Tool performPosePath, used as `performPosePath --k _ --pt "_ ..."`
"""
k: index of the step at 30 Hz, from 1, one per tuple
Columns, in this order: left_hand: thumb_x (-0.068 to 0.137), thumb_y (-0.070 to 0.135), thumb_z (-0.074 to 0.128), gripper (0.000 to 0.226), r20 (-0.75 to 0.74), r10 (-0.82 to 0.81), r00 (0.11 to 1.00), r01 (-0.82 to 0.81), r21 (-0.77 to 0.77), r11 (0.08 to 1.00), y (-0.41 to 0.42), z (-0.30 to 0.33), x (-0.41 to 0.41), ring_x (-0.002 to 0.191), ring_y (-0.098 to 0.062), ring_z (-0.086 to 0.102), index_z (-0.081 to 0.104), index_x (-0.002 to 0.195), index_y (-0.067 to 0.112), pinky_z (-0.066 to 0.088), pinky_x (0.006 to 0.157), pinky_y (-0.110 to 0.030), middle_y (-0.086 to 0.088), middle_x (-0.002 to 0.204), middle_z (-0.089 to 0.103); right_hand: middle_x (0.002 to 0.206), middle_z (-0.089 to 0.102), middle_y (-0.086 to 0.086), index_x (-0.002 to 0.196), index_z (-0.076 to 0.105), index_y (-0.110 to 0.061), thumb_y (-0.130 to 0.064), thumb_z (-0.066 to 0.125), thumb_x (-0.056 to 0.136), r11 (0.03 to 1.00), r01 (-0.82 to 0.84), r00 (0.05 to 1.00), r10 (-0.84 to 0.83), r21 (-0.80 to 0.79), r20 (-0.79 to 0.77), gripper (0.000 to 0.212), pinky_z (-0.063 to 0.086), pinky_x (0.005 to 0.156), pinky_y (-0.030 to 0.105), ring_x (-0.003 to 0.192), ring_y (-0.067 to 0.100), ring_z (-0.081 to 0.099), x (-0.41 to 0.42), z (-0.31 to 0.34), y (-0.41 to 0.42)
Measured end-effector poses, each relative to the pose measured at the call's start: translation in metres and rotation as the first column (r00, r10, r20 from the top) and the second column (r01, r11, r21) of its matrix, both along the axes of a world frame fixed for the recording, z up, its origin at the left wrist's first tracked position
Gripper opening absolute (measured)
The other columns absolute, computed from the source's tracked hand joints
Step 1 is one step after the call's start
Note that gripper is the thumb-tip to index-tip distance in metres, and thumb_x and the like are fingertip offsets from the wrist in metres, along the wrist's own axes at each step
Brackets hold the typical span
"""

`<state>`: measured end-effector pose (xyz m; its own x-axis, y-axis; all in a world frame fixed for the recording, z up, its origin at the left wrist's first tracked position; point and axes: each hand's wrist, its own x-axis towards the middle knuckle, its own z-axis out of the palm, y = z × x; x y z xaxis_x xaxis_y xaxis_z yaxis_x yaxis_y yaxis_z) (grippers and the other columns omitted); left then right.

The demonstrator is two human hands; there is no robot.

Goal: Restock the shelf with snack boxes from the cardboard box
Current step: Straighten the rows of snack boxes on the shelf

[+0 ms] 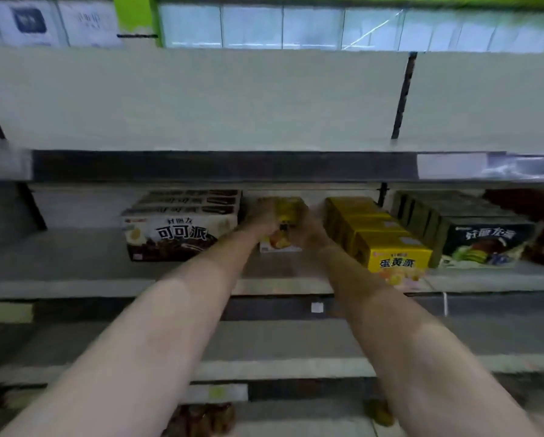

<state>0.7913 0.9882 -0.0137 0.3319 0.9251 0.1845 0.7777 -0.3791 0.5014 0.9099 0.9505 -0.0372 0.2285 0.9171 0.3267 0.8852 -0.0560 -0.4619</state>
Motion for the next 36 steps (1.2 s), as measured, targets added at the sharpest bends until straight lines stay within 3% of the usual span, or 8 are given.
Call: performPosePath --k 4,9,14,17,24,30,33,36 --pt "0.088 0.012 0.059 0.029 0.002 0.008 1.000 -0.008 0.031 0.999 -0.009 0.001 -0.003 0.105 -0.025 0.066 0.064 0.117 0.007 0.057 0.081 -0.033 -0.007 0.116 0.067 0.126 0.060 0.015 0.140 0.042 -0.008 -0.023 0.076 0.083 0.999 -0.032 0.987 0.026 -0.038 -0.161 0.068 0.050 0.097 0.040 0.116 0.032 0.059 -0.003 0.006 -0.017" --pt "0.085 0.010 0.061 0.025 -0.085 0.058 0.995 -0.046 0.135 0.990 -0.041 0.015 0.002 0.104 -0.031 0.064 0.067 0.109 0.006 0.054 0.092 -0.043 -0.015 0.112 0.066 0.139 0.048 0.014 0.146 0.034 -0.011 -0.023 0.073 0.083 0.996 0.021 0.995 -0.029 -0.090 -0.091 0.076 0.043 0.102 0.037 0.124 0.030 0.051 -0.003 0.024 -0.031" --pt "0.088 0.012 0.056 0.031 0.014 0.013 1.000 -0.015 0.233 0.972 -0.060 0.025 0.012 0.104 -0.028 0.064 0.067 0.115 0.022 0.054 0.091 -0.043 -0.007 0.115 0.067 0.147 0.037 0.018 0.149 0.032 -0.011 -0.010 0.060 0.089 0.998 0.026 1.000 -0.025 -0.059 0.008 0.066 0.042 0.107 0.042 0.131 0.038 0.045 0.005 0.044 -0.048" --pt "0.089 0.007 0.054 0.045 0.026 -0.011 1.000 0.005 0.200 0.980 -0.072 0.030 0.011 0.111 -0.028 0.062 0.062 0.129 0.025 0.054 0.094 -0.042 -0.006 0.126 0.064 0.145 0.040 0.018 0.146 0.038 -0.011 -0.005 0.055 0.091 1.000 -0.002 0.999 0.003 -0.031 0.035 0.058 0.044 0.106 0.041 0.130 0.038 0.046 0.017 0.059 -0.063" --pt "0.093 0.012 0.057 0.025 0.264 -0.055 0.963 0.040 0.060 0.997 -0.112 0.048 0.030 0.113 -0.028 0.060 0.068 0.115 0.015 0.047 0.091 -0.025 -0.008 0.123 0.065 0.130 0.058 0.014 0.126 0.058 -0.011 -0.023 0.055 0.096 0.993 0.118 0.993 -0.118 0.012 0.011 0.032 0.048 0.093 0.032 0.115 0.031 0.057 0.060 0.081 -0.129" --pt "0.102 0.021 0.046 0.032 0.511 -0.048 0.858 0.166 -0.187 0.968 -0.160 0.031 0.058 0.117 -0.031 0.056 0.058 0.128 0.007 0.045 0.089 -0.032 -0.015 0.128 0.060 0.127 0.062 0.016 0.125 0.063 -0.007 -0.019 0.055 0.095 0.974 0.222 0.968 -0.227 -0.054 -0.110 0.033 0.045 0.095 0.035 0.119 0.034 0.057 0.084 0.066 -0.181" --pt "0.100 0.021 0.051 0.032 0.542 -0.068 0.837 0.215 -0.213 0.953 -0.172 0.020 0.067 0.116 -0.025 0.057 0.058 0.130 0.012 0.041 0.087 -0.025 -0.007 0.128 0.061 0.111 0.069 0.011 0.109 0.067 -0.017 -0.034 0.053 0.089 0.977 0.203 0.979 -0.204 -0.064 -0.004 0.031 0.046 0.083 0.033 0.107 0.033 0.063 0.085 0.051 -0.199" --pt "0.100 0.027 0.052 0.037 0.524 -0.088 0.847 0.244 -0.236 0.941 -0.178 0.013 0.077 0.111 -0.018 0.055 0.050 0.136 0.020 0.041 0.095 -0.029 0.002 0.122 0.058 0.110 0.069 0.011 0.110 0.067 -0.025 -0.051 0.049 0.077 0.975 0.206 0.978 -0.208 -0.080 -0.015 0.045 0.050 0.088 0.037 0.105 0.033 0.062 0.101 0.039 -0.200"
